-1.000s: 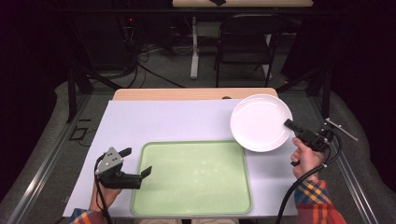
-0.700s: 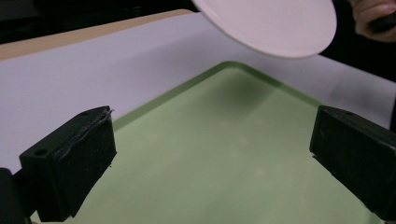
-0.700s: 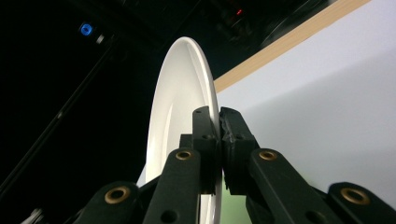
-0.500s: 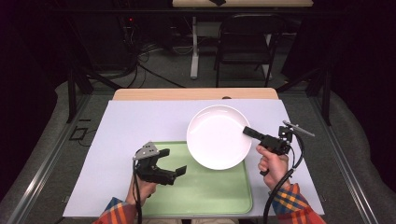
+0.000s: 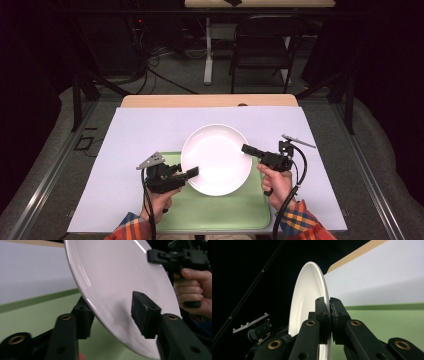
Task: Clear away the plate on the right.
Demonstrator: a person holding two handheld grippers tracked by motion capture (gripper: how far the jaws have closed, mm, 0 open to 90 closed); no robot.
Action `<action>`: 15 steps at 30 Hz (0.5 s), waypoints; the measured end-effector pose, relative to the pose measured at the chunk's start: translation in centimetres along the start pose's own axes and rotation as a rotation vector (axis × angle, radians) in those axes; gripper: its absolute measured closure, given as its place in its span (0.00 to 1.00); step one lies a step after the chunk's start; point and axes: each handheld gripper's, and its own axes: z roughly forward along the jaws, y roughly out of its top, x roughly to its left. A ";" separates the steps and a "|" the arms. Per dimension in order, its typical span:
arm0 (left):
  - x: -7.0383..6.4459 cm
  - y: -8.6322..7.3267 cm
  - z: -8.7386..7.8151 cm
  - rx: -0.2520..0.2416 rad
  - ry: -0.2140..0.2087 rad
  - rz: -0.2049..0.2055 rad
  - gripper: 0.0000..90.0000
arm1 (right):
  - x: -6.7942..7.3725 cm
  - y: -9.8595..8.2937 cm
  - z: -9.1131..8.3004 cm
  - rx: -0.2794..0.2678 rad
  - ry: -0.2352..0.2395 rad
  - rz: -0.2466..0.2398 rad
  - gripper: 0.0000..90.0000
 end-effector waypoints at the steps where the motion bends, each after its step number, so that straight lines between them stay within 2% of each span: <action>1: -0.1 0.0 -0.1 0.001 -0.015 0.003 0.63 | -0.1 -0.1 0.1 0.005 -0.001 -0.002 0.96; 6: 0.0 -0.2 -0.3 -0.002 -0.041 -0.019 0.68 | 0.0 -0.6 0.3 0.007 -0.014 -0.017 0.95; 7: 0.1 -0.2 -0.3 0.006 -0.040 -0.029 0.70 | 0.0 -0.7 0.3 0.013 -0.020 -0.033 0.94; 8: 0.2 -0.2 -0.4 0.007 -0.032 -0.034 0.73 | 0.2 -0.9 0.4 0.027 -0.044 -0.071 0.92; 9: 0.4 -0.3 -0.6 0.000 -0.032 -0.055 0.74 | 0.2 -1.0 0.5 0.034 -0.046 -0.079 0.92; 15: 0.7 -0.4 -1.0 0.015 -0.037 -0.066 0.79 | 0.5 -1.6 0.9 0.062 -0.084 -0.126 0.88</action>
